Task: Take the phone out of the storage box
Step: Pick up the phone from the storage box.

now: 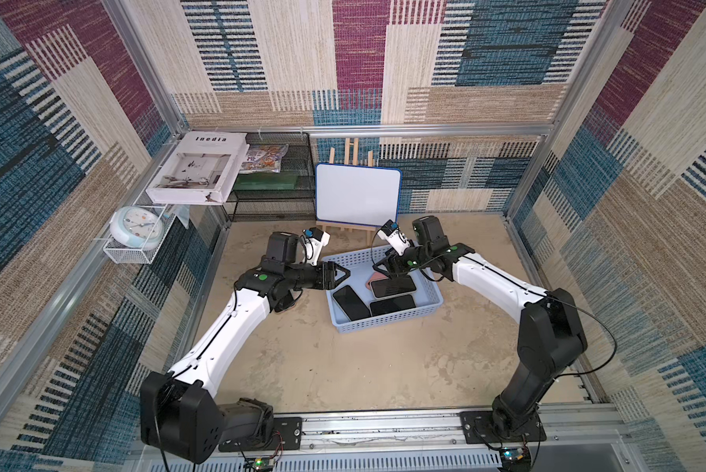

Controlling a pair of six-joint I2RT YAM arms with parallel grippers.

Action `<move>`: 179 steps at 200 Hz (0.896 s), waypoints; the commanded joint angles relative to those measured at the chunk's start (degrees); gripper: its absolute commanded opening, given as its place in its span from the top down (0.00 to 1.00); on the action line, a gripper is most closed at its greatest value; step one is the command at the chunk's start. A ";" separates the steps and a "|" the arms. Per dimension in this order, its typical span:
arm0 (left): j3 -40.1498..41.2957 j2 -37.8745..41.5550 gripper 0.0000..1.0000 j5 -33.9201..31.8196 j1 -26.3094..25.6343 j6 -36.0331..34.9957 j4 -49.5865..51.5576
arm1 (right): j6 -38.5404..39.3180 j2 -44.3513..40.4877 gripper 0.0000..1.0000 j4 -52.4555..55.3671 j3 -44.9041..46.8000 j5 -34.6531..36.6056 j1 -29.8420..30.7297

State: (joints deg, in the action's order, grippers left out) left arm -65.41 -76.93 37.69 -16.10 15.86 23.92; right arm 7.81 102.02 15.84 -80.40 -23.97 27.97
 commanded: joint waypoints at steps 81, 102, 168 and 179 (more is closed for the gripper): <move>-4.55 -6.74 0.42 -0.28 -0.76 -3.73 4.20 | 15.36 6.15 0.16 11.86 0.54 13.49 1.07; -4.55 -7.23 0.41 0.36 -0.78 -3.81 4.35 | 28.24 2.52 0.17 4.98 6.88 10.54 1.05; -4.31 -7.93 0.41 1.00 -0.78 -3.73 4.60 | 47.54 9.65 0.20 14.42 -1.95 2.00 -0.70; -4.12 -7.88 0.42 1.04 -0.78 -3.65 4.59 | 50.14 11.13 0.20 17.37 -3.48 -0.01 -1.06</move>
State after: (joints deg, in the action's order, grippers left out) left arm -69.73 -84.77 37.52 -16.84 12.88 28.62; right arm 48.82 110.52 23.92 -80.77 -18.02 27.55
